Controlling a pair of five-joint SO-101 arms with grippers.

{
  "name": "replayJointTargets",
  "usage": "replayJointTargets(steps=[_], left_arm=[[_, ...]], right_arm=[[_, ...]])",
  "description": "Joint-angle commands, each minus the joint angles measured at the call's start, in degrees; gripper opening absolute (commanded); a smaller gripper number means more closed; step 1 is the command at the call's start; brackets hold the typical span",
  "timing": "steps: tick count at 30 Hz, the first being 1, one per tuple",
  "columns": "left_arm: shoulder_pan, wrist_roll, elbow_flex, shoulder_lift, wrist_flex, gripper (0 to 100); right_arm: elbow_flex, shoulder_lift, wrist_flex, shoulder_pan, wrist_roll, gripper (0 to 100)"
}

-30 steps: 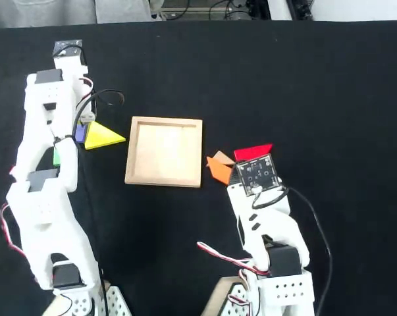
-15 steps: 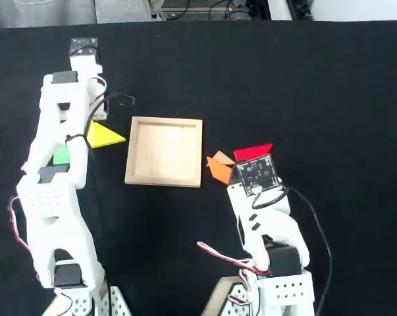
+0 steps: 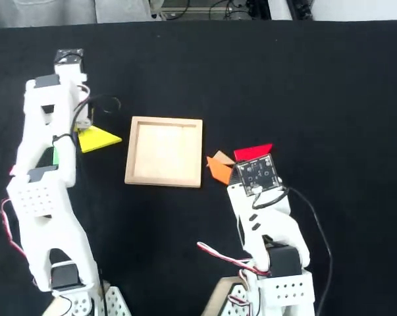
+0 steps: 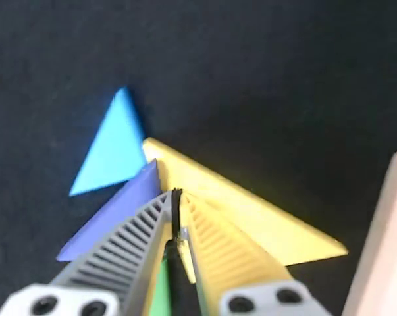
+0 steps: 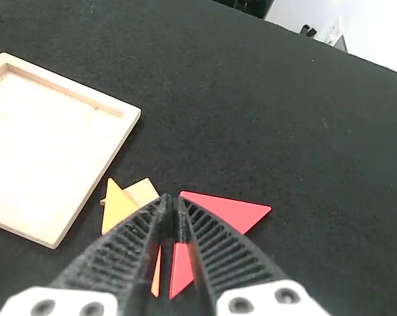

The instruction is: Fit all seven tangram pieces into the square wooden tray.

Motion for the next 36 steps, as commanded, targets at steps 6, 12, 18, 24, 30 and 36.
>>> replayJointTargets(steps=[6,12,18,24,30,36], left_arm=[[-2.2,-6.8,0.0,-3.2,4.3,3],[-0.7,-7.0,-9.0,-5.8,11.7,3],[2.7,-24.7,-14.2,-6.2,15.2,9],[3.9,-20.0,-14.5,-6.2,13.2,14],[3.4,-8.7,-10.9,-2.6,-5.3,14],[2.0,-14.5,-10.9,4.2,-8.1,14]], right_arm=[[-0.2,-4.4,0.2,1.2,0.4,1.2],[-0.2,-4.4,0.2,1.2,0.4,1.2],[-0.2,-4.4,0.2,1.3,0.4,1.2],[-0.2,-4.4,0.2,1.3,0.4,1.2],[-0.2,-4.4,0.3,1.2,0.4,1.2],[-0.2,-4.4,0.3,1.3,0.4,1.2]])
